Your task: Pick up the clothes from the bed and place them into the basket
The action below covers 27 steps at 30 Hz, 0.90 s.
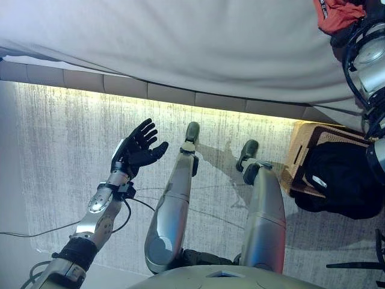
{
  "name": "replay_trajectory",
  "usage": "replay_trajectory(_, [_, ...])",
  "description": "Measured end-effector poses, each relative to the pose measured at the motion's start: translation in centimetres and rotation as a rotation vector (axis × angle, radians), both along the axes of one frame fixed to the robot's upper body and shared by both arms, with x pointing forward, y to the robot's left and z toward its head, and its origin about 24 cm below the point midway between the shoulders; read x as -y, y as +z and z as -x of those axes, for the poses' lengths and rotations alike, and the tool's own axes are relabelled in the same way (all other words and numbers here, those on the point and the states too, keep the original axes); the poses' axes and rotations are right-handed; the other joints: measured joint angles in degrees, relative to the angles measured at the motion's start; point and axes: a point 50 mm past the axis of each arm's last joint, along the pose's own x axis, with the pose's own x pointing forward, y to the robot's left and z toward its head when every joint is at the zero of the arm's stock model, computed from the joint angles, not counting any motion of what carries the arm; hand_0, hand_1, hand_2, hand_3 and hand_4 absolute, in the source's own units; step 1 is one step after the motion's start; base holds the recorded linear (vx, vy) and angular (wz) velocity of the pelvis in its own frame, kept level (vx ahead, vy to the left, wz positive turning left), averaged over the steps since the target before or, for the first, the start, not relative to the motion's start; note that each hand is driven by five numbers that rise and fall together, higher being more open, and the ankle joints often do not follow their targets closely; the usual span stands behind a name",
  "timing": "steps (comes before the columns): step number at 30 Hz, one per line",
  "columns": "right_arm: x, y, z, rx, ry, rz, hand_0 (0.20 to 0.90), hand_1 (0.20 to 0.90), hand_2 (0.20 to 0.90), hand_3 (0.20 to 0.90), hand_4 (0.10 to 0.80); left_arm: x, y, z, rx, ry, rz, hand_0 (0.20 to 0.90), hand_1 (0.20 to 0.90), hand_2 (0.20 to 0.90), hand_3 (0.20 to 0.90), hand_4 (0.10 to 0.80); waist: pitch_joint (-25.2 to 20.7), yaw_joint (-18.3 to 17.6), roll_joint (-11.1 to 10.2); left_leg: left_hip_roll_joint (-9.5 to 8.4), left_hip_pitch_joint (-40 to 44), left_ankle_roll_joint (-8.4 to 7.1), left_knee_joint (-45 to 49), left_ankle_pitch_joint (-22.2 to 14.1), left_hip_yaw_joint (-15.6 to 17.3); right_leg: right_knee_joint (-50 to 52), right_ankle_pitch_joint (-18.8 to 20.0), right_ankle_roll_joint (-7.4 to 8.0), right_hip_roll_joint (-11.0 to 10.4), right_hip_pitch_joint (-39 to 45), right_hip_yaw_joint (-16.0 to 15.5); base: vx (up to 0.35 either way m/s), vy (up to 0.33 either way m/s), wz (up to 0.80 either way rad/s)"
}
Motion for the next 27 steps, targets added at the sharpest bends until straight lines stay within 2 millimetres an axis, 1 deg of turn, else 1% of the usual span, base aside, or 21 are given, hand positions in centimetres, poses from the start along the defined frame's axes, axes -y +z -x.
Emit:
replay_trajectory(3, [-0.5, 0.7, 0.1, 0.069, 0.056, -0.053, 0.300, 0.300, 0.300, 0.200, 0.100, 0.0, -0.1, 0.1, -0.002, -0.011, 0.002, 0.900, 0.900, 0.900, 0.900, 0.800, 0.05, 0.32, 0.09, 0.00, 0.43, 0.03, -0.10, 0.02, 0.01, 0.26, -0.01, -0.02, 0.07, 0.12, 0.09, -0.003, 0.026, -0.02])
replay_trajectory(8, [-0.8, 1.1, 0.1, 0.106, 0.091, -0.047, 0.300, 0.300, 0.300, 0.200, 0.100, 0.1, -0.4, 0.4, -0.006, -0.037, 0.005, 0.900, 0.900, 0.900, 0.900, 0.800, 0.09, 1.00, 0.35, -0.08, 1.99, 0.40, -0.15, 0.27, 0.04, 0.44, -0.24, -0.40, -0.08, 1.51, 0.15, -0.027, 0.075, 0.00])
replay_trajectory(13, [-0.1, 0.7, 0.1, 0.090, 0.065, -0.058, 0.300, 0.300, 0.300, 0.200, 0.100, 0.1, -0.5, 0.6, -0.009, -0.056, 0.007, 0.900, 0.900, 0.900, 0.900, 0.800, 0.09, 1.15, 0.40, -0.33, 4.86, 0.42, -0.24, 0.28, 0.43, -0.07, -0.26, -0.42, -0.58, 4.48, 0.14, -0.030, 0.096, 0.00])
replay_trajectory(16, [0.7, 0.0, 0.3, 0.065, 0.033, -0.072, 0.300, 0.300, 0.300, 0.200, 0.100, 0.1, -0.6, 0.6, -0.011, -0.057, 0.007, 0.900, 0.900, 0.900, 0.900, 0.800, 0.07, 1.08, 0.45, -0.39, 8.28, 0.85, -0.92, -0.31, 0.72, -1.19, -0.26, -0.39, -0.57, 8.10, 0.09, -0.002, 0.079, -0.06])
replay_trajectory(19, [1.4, -0.5, 0.3, 0.036, 0.021, -0.091, 0.300, 0.300, 0.300, 0.200, 0.100, 0.0, -0.9, 0.7, -0.023, -0.054, 0.005, 0.900, 0.900, 0.900, 0.900, 0.800, 0.06, 0.84, 0.48, -0.33, 12.56, 0.79, -2.73, -0.36, 1.34, -3.31, -0.24, -0.37, -0.69, 12.30, 0.47, 0.008, 0.088, -0.09])
replay_trajectory(22, [1.6, -0.9, 0.4, 0.019, 0.032, -0.112, 0.300, 0.300, 0.300, 0.200, 0.100, -0.2, -1.5, 0.6, -0.047, -0.046, 0.004, 0.900, 0.900, 0.900, 0.900, 0.800, 0.04, 0.36, 0.47, -0.01, 18.70, 0.95, -5.96, -0.23, 2.27, -7.25, -0.10, -0.42, -0.71, 18.04, 0.73, 0.063, 0.097, -0.18])
replay_trajectory(24, [2.0, -1.5, 0.4, -0.005, 0.041, -0.119, 0.300, 0.300, 0.300, 0.200, 0.100, -0.3, -2.4, 0.9, -0.082, -0.026, 0.010, 0.900, 0.900, 0.900, 0.900, 0.800, 0.02, 0.07, 0.51, 0.15, 23.55, 1.13, -8.63, -0.35, 2.77, -9.52, -0.09, -0.42, -0.67, 22.71, 0.35, 0.031, 0.087, -0.16])
replay_trajectory(26, [2.6, -1.2, 0.9, 0.016, 0.038, -0.136, 0.300, 0.300, 0.300, 0.200, 0.100, -0.2, -2.6, 0.9, -0.086, -0.025, 0.015, 0.900, 0.900, 0.900, 0.900, 0.800, -0.02, -0.46, 0.50, 0.25, 27.14, 1.71, -10.69, -0.02, 3.24, -12.16, 0.38, -0.42, -0.74, 26.31, 0.02, 0.072, 0.068, -0.13])
replay_trajectory(27, [3.1, -0.8, 1.2, 0.037, 0.037, -0.155, 0.300, 0.300, 0.300, 0.200, 0.100, 0.0, -2.3, 0.5, -0.074, -0.028, 0.017, 0.900, 0.900, 0.900, 0.900, 0.800, -0.06, -0.70, 0.47, 0.97, 28.48, 1.75, -11.66, 0.01, 3.71, -13.34, 0.41, -0.46, -0.66, 27.69, 0.13, 0.140, 0.054, -0.17])
